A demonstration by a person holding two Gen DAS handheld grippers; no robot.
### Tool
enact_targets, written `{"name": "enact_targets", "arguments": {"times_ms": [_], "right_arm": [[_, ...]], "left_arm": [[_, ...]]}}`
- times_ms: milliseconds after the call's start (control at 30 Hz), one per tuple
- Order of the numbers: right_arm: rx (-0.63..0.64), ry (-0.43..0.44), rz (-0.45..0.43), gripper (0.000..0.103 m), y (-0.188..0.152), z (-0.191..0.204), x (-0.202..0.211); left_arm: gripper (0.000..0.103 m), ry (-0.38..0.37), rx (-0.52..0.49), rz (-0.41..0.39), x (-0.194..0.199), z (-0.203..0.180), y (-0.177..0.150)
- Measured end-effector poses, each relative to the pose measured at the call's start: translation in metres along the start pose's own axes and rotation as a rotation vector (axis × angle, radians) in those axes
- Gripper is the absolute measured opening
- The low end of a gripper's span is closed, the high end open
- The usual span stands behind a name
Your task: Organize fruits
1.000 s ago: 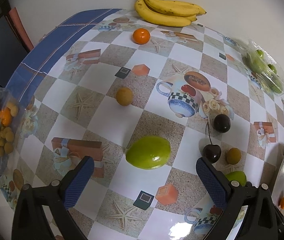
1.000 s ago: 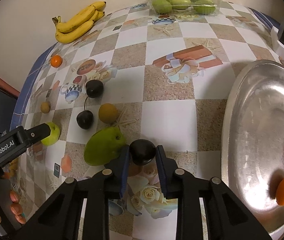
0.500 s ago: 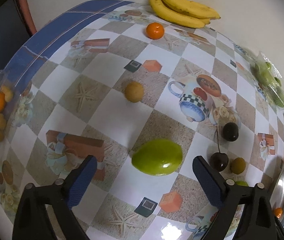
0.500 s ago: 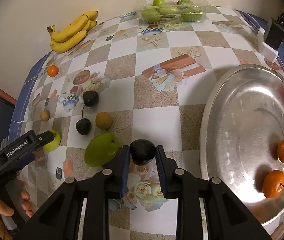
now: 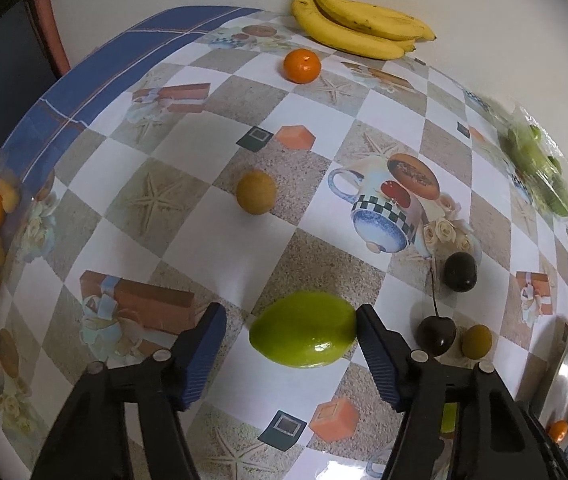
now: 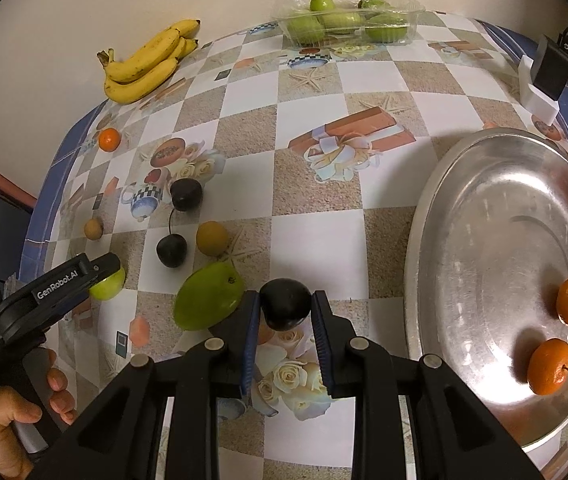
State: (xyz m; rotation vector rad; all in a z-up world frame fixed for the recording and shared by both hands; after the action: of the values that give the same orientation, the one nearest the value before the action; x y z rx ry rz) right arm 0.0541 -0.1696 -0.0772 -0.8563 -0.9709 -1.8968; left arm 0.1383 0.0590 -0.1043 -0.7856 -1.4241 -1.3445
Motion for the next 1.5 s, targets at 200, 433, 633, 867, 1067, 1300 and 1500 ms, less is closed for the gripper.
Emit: {"name": "enact_targets", "arguments": {"times_ms": [200,433,633,867,1067,1300,1500], "right_arm": [[-0.002,0.000,0.002,0.027,0.000,0.000,0.000],[-0.002,0.002,0.000,0.027,0.000,0.000,0.001],[-0.003,0.007,-0.006,0.027,0.001,0.001,0.003],[-0.003,0.012,-0.005,0.027,0.001,0.000,0.004],[-0.005,0.020,-0.006,0.027,0.001,0.000,0.004],[-0.017,0.034,-0.005,0.027,0.001,-0.003,0.005],[-0.020,0.045,-0.006,0.027,0.002,-0.003,0.006]], "left_arm": [[0.050,-0.029,0.003,-0.021,0.007,-0.001,0.002],[0.046,-0.025,-0.004,-0.035,0.012,0.000,0.003],[0.035,-0.026,-0.004,-0.063,0.023,0.003,0.007],[0.039,-0.053,0.002,-0.052,0.020,0.002,0.008],[0.066,-0.077,0.050,-0.002,0.008,0.008,0.006],[0.067,-0.089,0.039,-0.009,0.004,0.001,0.007],[0.066,-0.114,0.015,-0.019,0.002,-0.009,0.007]]}}
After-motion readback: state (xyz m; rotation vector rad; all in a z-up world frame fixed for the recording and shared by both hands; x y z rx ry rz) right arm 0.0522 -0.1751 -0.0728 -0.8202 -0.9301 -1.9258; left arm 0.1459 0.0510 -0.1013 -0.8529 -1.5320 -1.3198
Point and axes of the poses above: each gripper's, at about its wrist camera, not at the fingertips, and x roughly against the way its jaws point, z to its left, y to its top, the point moved 3 cm from there along -x, roughly the way its jaws point, and after that the axes turned 13 degrees about y, right-handed, at the moved point
